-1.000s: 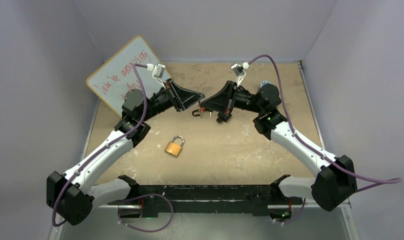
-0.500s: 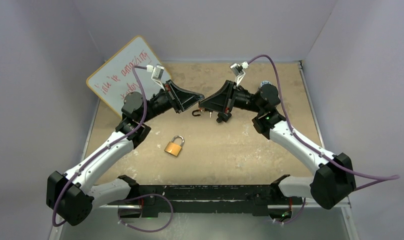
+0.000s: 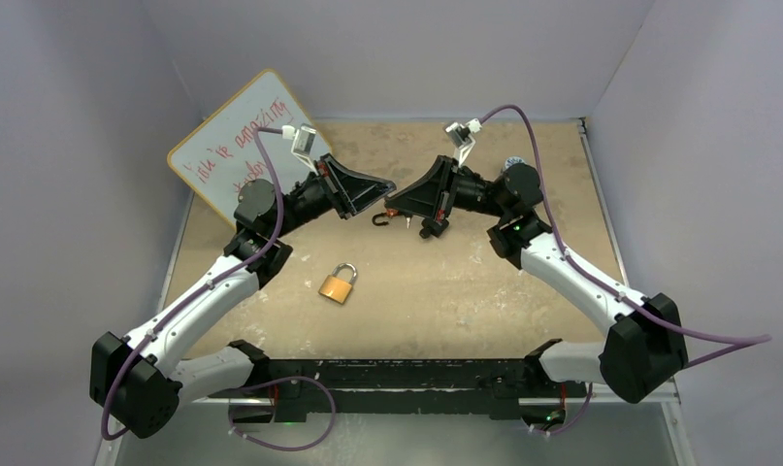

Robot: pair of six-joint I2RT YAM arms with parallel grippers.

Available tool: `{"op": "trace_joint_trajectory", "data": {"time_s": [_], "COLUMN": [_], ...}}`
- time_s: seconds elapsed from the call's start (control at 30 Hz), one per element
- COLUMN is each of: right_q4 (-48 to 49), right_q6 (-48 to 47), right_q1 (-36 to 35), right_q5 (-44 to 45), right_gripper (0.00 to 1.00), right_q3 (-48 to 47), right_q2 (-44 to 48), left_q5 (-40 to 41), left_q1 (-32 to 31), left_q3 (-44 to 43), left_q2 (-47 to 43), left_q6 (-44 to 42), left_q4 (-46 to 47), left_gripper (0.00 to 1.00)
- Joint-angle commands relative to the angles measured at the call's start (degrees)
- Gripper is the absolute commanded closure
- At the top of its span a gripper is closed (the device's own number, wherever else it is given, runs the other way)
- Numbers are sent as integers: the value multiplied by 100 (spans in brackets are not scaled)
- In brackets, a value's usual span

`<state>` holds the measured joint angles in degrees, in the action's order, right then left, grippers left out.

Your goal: Unlock with the key

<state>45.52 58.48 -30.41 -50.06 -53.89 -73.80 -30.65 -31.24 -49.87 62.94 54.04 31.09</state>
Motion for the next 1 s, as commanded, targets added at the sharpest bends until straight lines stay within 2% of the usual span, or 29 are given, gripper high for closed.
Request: {"op": "trace_joint_trajectory", "data": {"time_s": [0.0, 0.17, 0.2, 0.33, 0.43, 0.5, 0.57, 0.63, 0.77, 0.87, 0.97], "right_q4": [190, 25, 1, -259, -714, -1191, -1942, -2614, -3704, -4124, -4362], "right_q6": [-1, -112, -117, -188, -375, -601, -939, -1257, -1667, -1863, -1995], "right_q1": [-17, -19, -21, -17, -18, -21, -17, -21, -9, -3, -4], "right_q5": [-110, -25, -3, 155, 361, 572, 918, 1226, 1915, 2256, 2446], "right_gripper": [100, 100, 100, 100, 100, 100, 100, 100, 100, 100, 100], "right_q3": [-109, -64, -49, 10, 110, 198, 285, 401, 756, 923, 967], "right_q2": [-12, 10, 18, 57, 147, 233, 353, 443, 674, 812, 858], "left_q5": [129, 170, 182, 505, 1466, 2374, 3172, 3739, 4120, 4135, 3992], "left_q1": [24, 23, 22, 22, 22, 29, 50, 55, 62, 58, 58], "left_q3": [-23, -23, -25, -64, -286, -533, -812, -969, -818, -459, -85], "left_q2": [-70, -71, -72, -186, -389, -472, -436, -304, 136, 607, 1134], "left_q6": [46, 33, 19, -211, -721, -1013, -1278, -1478, -1622, -1624, -1787], "left_q4": [426, 371, 315, -266, -1569, -2770, -4062, -5061, -6194, -6402, -6171], "left_gripper": [100, 100, 97, 56, 38, 24, 16, 11, 7, 6, 5]}}
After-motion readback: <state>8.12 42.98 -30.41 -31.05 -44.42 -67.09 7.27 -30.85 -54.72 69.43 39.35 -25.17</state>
